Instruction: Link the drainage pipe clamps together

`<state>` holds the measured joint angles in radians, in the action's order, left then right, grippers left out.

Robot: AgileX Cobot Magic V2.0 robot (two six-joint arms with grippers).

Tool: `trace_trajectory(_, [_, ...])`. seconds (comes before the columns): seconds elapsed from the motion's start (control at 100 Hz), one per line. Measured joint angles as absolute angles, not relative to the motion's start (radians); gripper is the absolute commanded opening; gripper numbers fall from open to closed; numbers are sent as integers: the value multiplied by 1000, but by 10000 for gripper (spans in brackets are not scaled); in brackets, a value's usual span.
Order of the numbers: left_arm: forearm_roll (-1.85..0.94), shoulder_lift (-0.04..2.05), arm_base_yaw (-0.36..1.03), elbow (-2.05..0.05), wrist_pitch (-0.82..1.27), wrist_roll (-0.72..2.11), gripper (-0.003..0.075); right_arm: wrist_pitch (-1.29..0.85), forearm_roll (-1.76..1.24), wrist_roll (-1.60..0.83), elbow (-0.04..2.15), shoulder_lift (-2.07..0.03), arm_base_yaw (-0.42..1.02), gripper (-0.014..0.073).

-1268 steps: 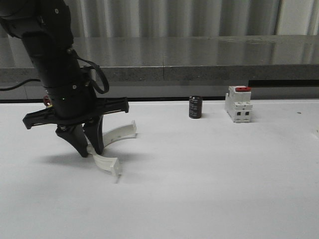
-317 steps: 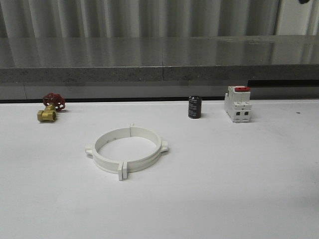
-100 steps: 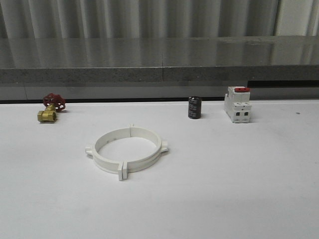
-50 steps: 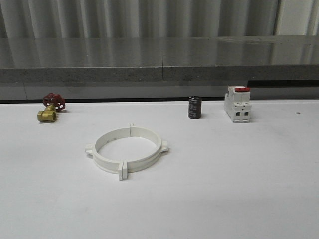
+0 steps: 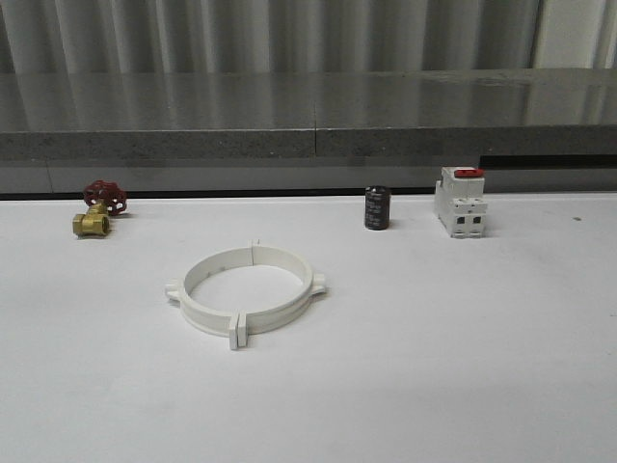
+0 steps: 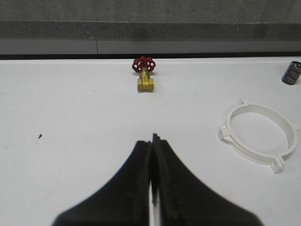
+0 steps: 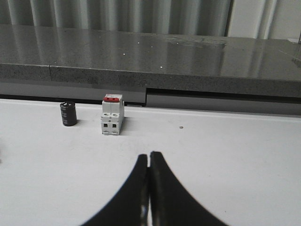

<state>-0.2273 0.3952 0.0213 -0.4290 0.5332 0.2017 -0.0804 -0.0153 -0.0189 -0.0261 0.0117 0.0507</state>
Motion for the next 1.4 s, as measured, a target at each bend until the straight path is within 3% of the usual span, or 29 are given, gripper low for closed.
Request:
trace_trajectory(0.37, [-227, 395, 30, -427, 533, 202, -21, -80, -15, -19, -26, 12, 51, -67])
trace_trajectory(0.51, [-212, 387, 38, -383, 436, 202, -21, -80, -15, -18, -26, 12, 51, -67])
trace_trajectory(0.75, [-46, 242, 38, -188, 202, 42, -21, -80, -15, -18, -26, 12, 51, -67])
trace_trajectory(0.99, [46, 72, 43, -3, 146, -42, -21, -80, -15, -18, -26, 12, 51, -67])
trace_trajectory(1.4, [57, -4, 43, 1, 101, -48, -21, -78, -15, -17, -26, 12, 51, -67])
